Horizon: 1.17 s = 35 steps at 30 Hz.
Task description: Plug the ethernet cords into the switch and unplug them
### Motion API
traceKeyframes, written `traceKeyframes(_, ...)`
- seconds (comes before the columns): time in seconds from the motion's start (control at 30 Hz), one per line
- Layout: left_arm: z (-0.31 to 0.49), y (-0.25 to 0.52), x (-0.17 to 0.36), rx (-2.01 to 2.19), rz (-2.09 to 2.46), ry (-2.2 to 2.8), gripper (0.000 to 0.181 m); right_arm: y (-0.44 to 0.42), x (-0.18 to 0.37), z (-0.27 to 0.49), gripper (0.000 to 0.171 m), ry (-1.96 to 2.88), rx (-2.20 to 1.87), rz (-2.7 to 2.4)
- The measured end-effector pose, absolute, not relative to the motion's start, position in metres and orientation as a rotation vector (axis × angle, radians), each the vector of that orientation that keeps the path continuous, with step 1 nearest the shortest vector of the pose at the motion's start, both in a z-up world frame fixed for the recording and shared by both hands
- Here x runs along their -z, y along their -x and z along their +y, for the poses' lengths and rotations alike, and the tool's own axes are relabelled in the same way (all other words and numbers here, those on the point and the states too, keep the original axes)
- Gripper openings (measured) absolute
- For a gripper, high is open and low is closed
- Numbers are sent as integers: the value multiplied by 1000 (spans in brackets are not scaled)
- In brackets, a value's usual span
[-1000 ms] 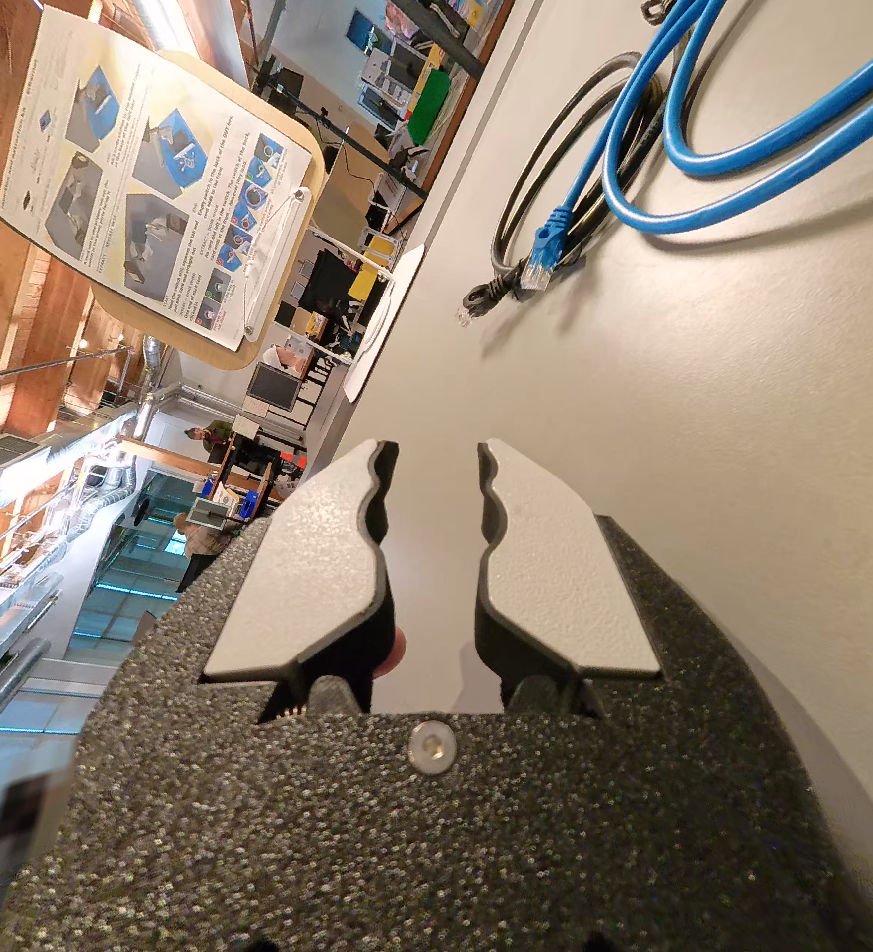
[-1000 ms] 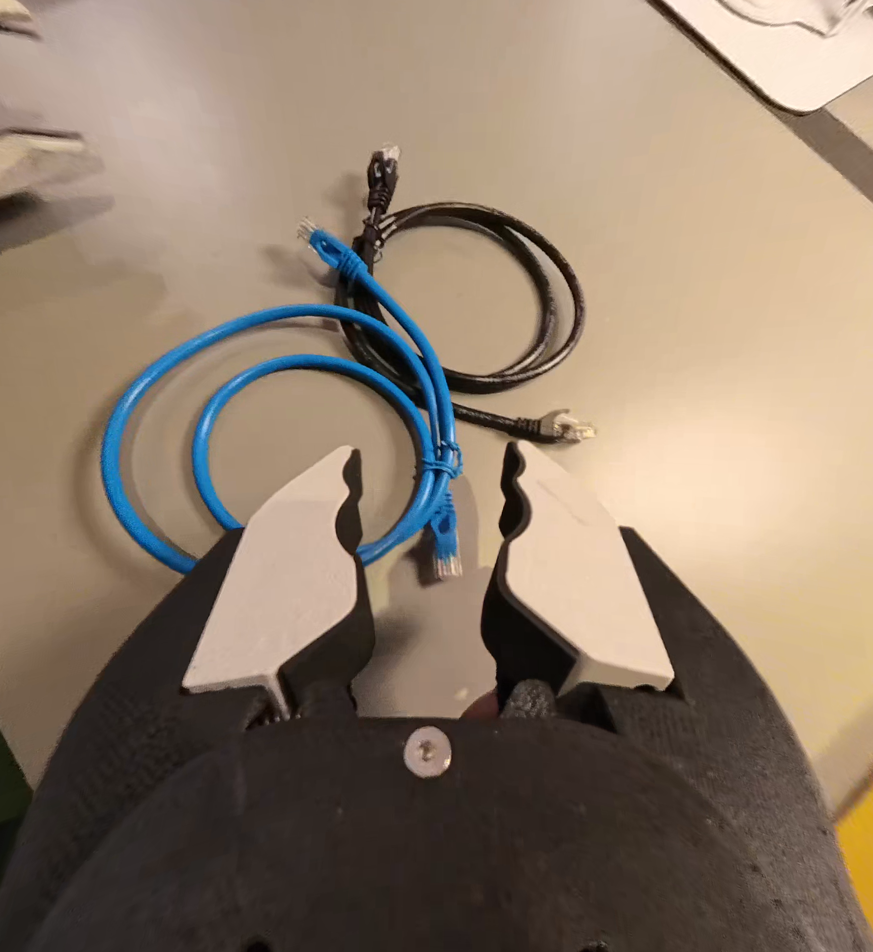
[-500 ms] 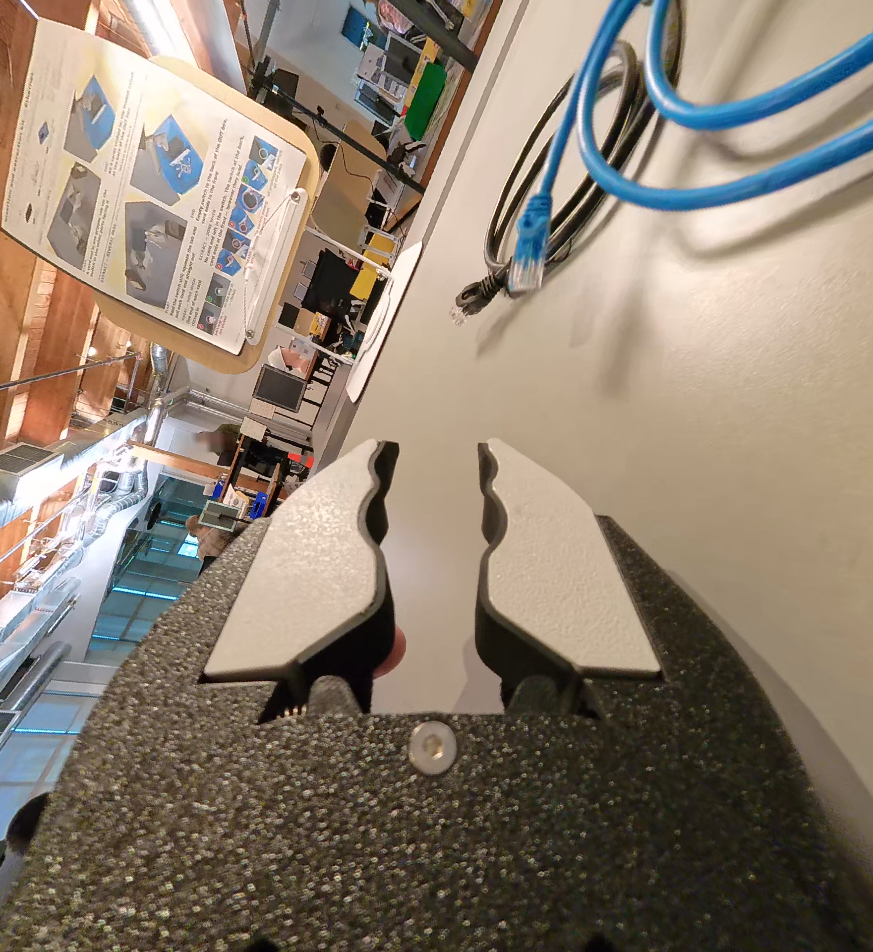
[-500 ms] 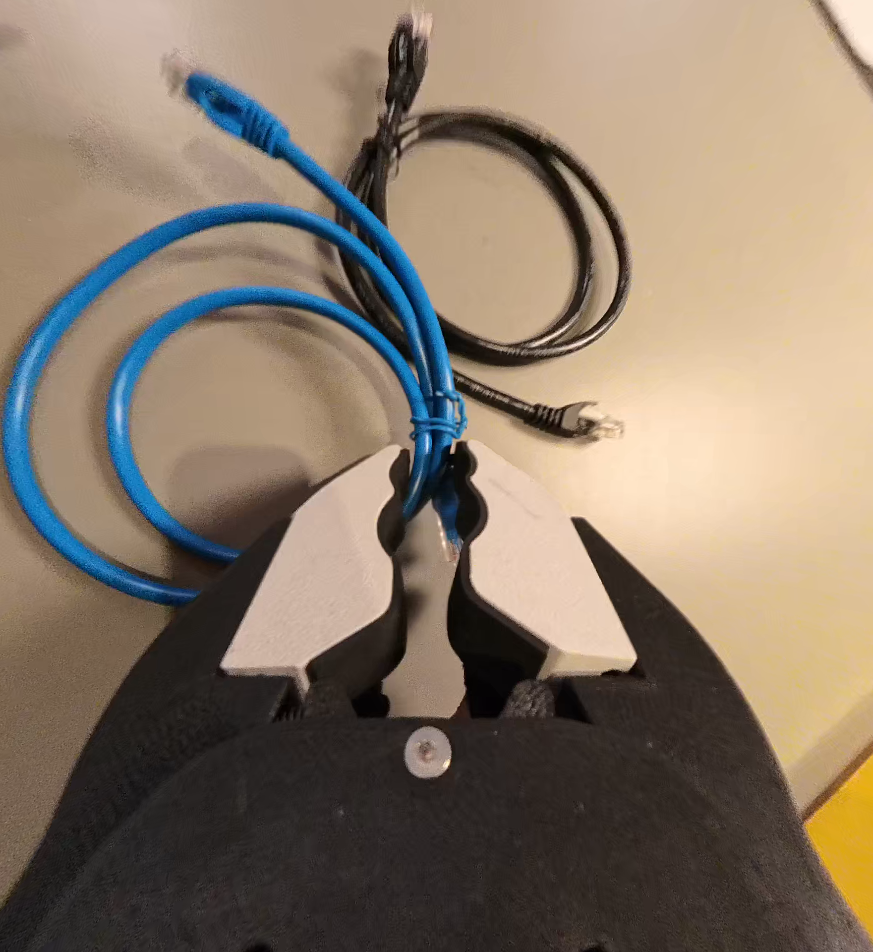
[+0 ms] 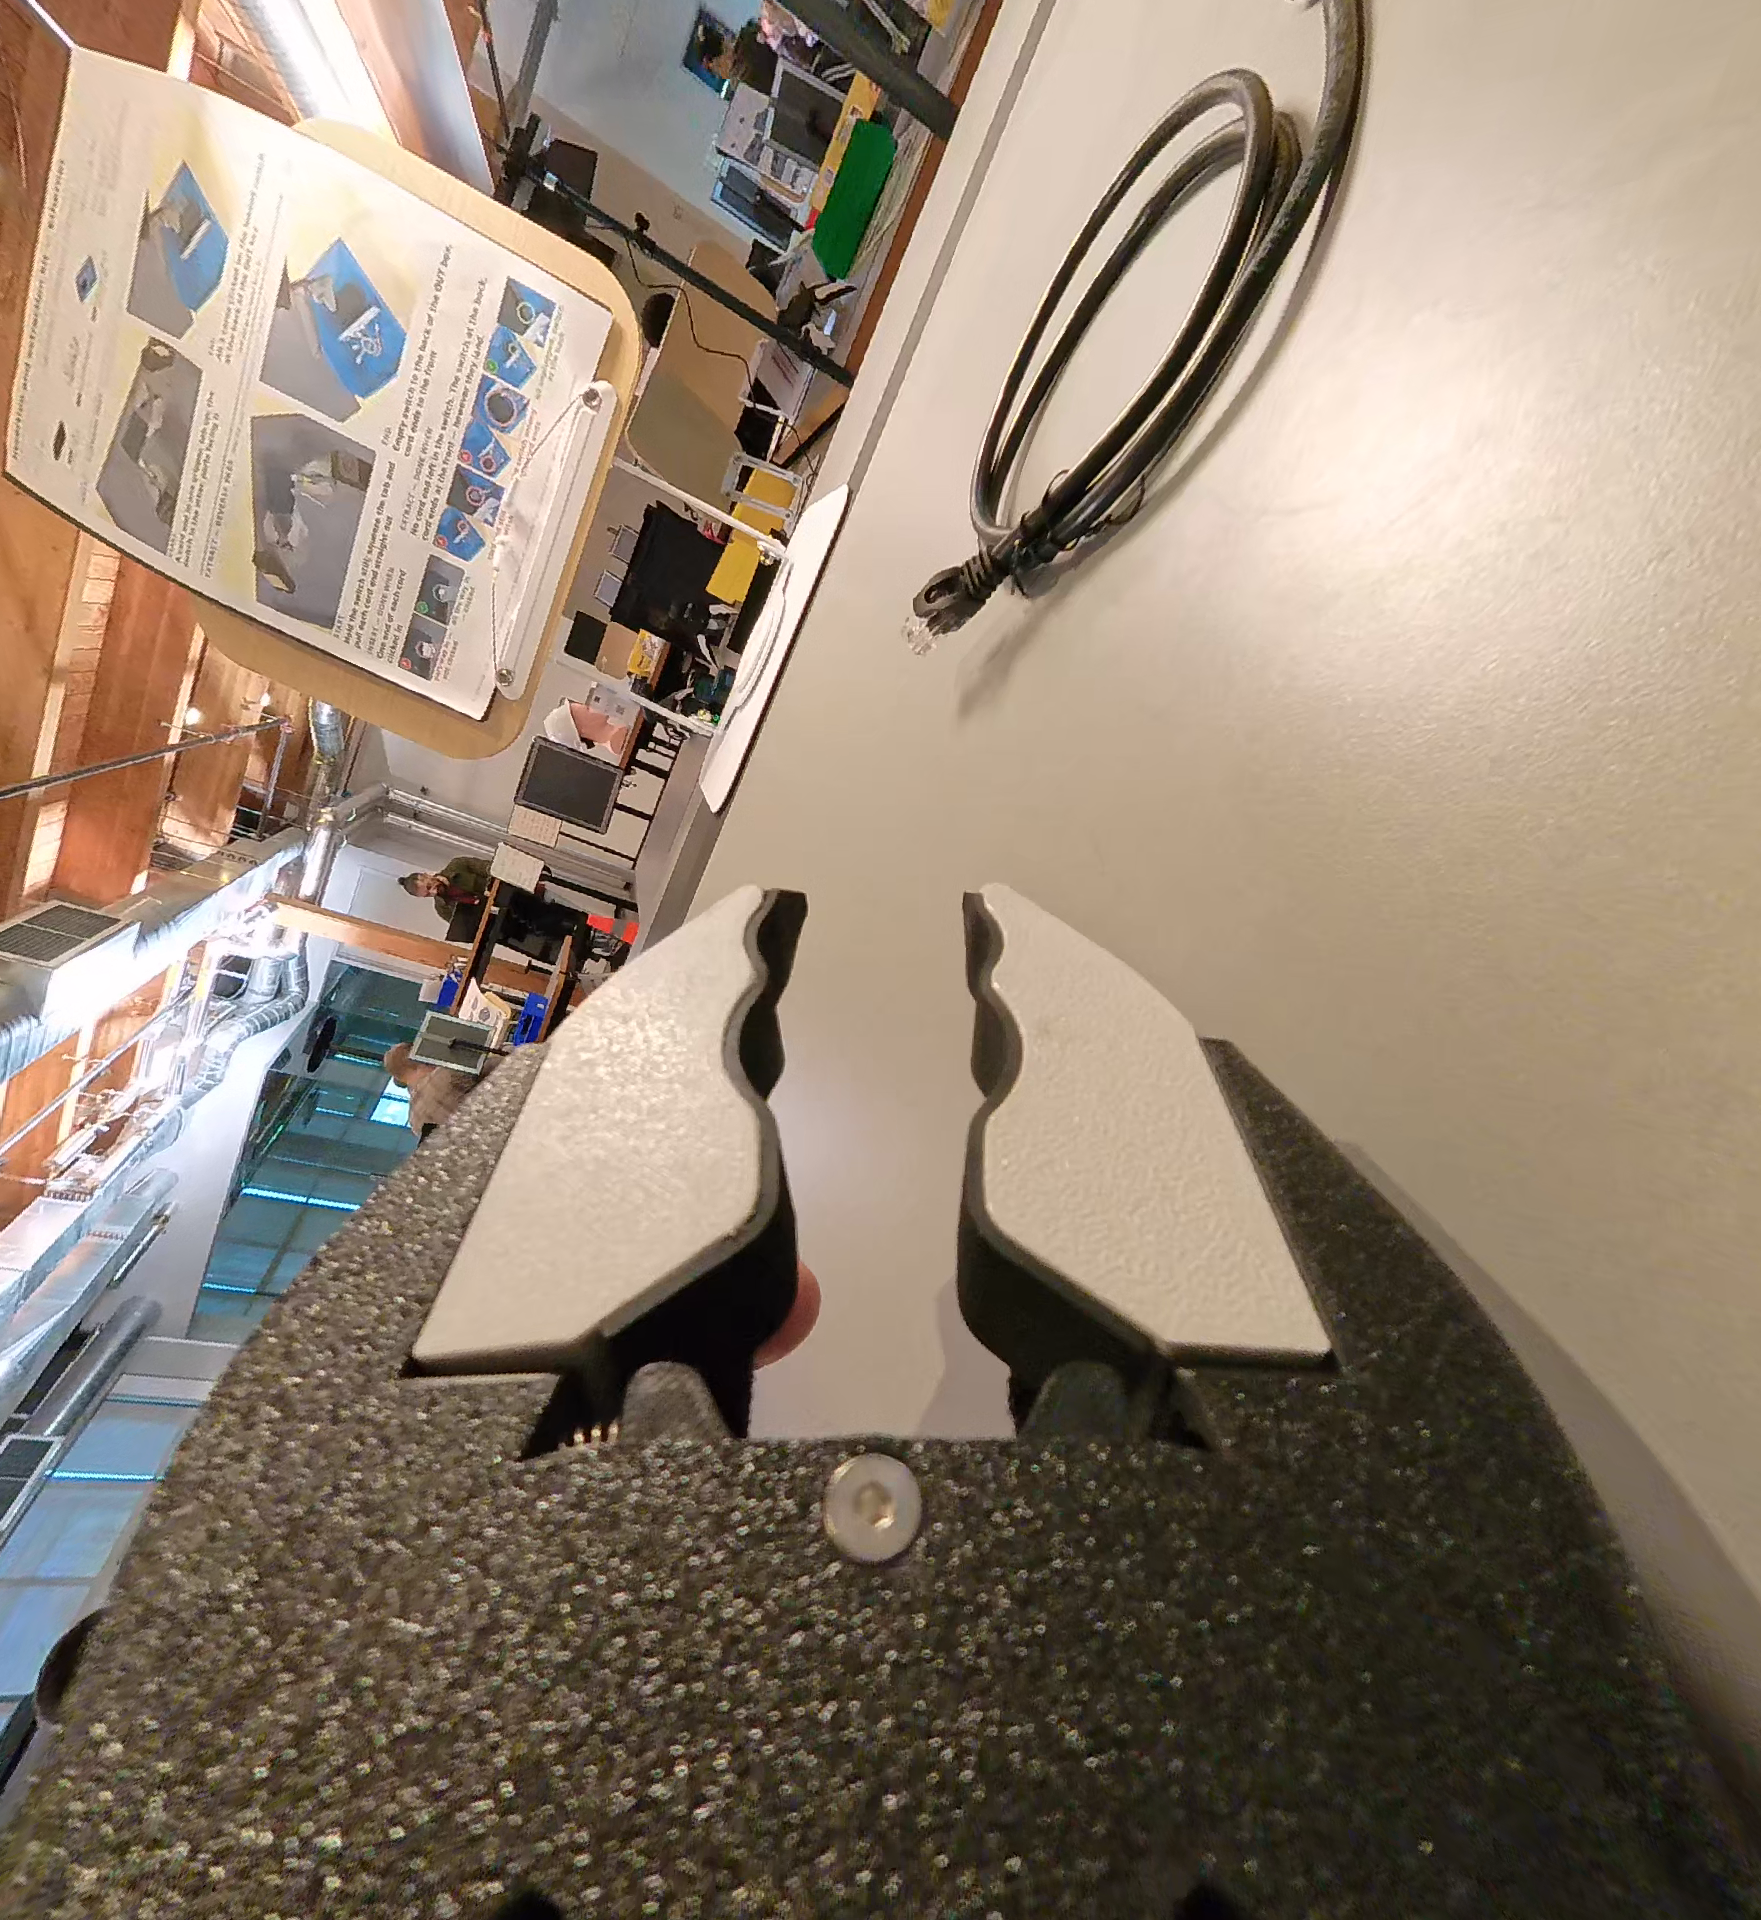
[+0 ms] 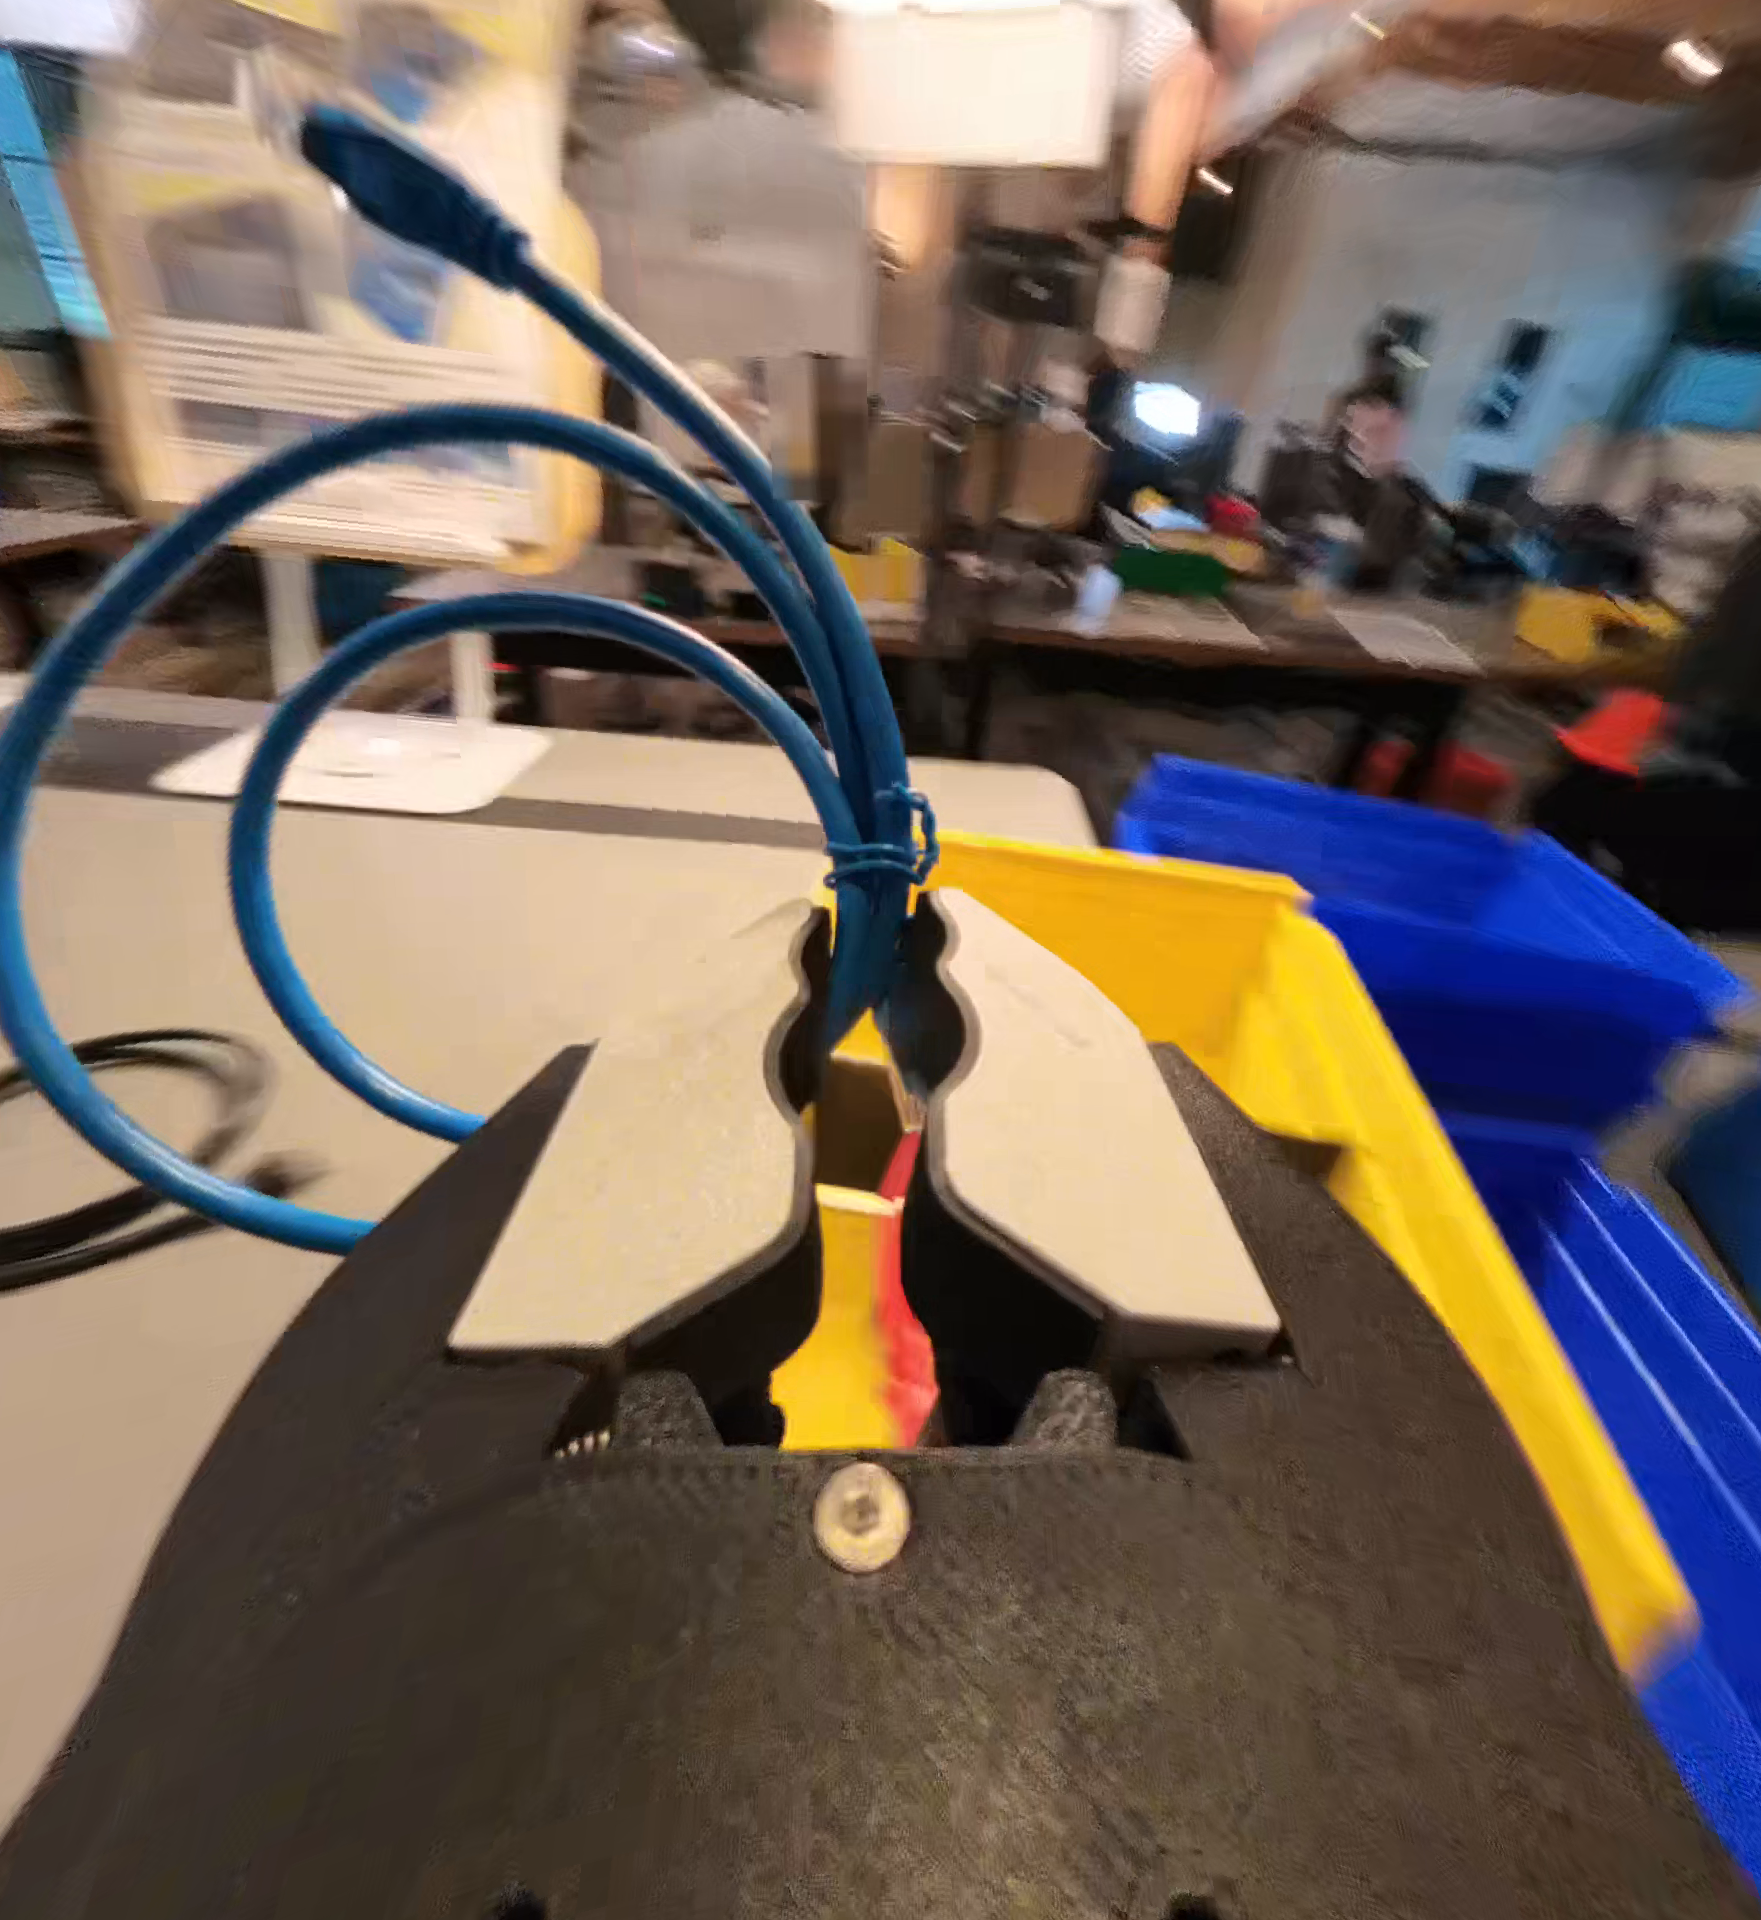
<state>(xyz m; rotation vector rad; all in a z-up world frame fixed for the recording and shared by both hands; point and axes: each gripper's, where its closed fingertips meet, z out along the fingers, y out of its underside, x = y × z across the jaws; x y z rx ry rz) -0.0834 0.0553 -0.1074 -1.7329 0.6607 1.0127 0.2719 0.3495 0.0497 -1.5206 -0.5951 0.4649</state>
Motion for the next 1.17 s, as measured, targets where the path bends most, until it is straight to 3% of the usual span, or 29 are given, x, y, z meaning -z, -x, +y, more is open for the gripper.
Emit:
traceKeyframes(0.2,56,84,108,-1021,660,1736,33,-368,70,417,18,2043,-203,-458)
traceKeyframes(0.27,56,85,108,-1023,658,1738,33,-364,74,418,28,2052,-234,-482)
traceKeyframes(0.37,56,85,108,-1023,655,1741,32,-350,37,409,31,1910,-202,-505)
traceKeyframes(0.5,56,85,108,-1018,655,1741,32,-284,-5,369,32,1678,-209,-775)
traceKeyframes(0.6,55,84,108,-976,639,1745,33,-210,-6,324,32,1524,-269,-1067)
traceKeyframes(0.9,49,84,90,-730,503,1723,28,-27,121,192,56,1372,-591,-1897)
traceKeyframes(0.97,50,87,90,-698,473,1744,27,-14,124,193,58,1301,-404,-1919)
traceKeyframes(1.17,56,93,107,-605,438,1909,21,30,141,166,53,1282,-464,-2001)
